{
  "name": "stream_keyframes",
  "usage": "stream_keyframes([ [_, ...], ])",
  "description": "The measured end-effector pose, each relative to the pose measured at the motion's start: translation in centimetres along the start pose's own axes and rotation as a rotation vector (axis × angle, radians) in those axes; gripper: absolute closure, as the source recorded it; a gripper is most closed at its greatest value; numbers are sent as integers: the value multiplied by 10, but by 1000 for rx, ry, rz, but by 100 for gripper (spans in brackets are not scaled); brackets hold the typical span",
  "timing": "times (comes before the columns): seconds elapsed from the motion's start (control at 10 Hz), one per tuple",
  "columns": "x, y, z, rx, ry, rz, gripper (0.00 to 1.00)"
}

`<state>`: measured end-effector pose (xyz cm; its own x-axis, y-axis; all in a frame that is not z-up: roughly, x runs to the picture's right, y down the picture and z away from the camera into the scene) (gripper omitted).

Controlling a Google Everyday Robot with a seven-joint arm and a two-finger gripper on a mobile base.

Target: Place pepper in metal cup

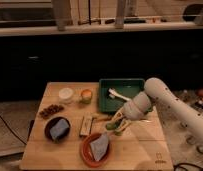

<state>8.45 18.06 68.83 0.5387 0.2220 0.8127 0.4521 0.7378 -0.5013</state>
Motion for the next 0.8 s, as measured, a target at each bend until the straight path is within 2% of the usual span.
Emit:
stream_keyframes([
  [0.6,7,2,-11,36,-112,32,99],
  [0.8,9,1,-13,40,-144,48,86],
])
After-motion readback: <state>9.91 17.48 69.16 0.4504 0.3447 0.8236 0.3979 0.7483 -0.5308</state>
